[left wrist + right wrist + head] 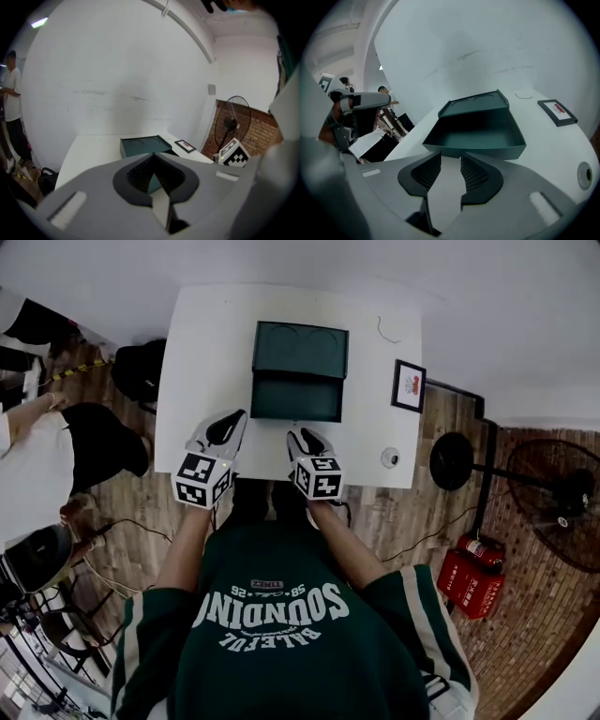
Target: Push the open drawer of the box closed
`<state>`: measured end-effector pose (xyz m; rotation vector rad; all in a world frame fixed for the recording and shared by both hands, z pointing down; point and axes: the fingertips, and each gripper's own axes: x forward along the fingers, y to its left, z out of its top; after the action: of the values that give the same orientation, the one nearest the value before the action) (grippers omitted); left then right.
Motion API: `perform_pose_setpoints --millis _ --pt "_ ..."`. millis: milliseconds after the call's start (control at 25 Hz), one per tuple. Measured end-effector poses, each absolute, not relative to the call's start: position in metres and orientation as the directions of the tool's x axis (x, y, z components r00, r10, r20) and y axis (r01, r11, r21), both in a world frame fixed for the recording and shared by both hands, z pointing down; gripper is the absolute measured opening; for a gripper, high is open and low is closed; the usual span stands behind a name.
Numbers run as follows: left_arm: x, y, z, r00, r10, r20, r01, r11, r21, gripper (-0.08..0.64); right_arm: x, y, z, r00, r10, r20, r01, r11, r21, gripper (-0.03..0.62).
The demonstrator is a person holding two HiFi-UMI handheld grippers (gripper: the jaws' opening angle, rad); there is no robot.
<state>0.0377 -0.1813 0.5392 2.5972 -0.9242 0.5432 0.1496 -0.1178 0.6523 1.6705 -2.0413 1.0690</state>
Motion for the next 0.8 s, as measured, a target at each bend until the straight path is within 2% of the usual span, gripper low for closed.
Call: perform_pose_setpoints --millis 600,800 --pt "0.002 -0.177 0.554 0.641 -0.602 0.476 -0.744 -0.639 0.193 0.054 0.167 -0.139 0.714 -0.230 -0.642 0.731 -0.909 -0.127 -0.397 0.109" --pt "-0.007 -0.180 0.556 0.627 -0.614 0.480 -0.759 -0.621 0.196 0.052 0.164 -0.142 0.717 -0.255 -0.625 0.738 -0.905 -0.114 -0.410 0.077"
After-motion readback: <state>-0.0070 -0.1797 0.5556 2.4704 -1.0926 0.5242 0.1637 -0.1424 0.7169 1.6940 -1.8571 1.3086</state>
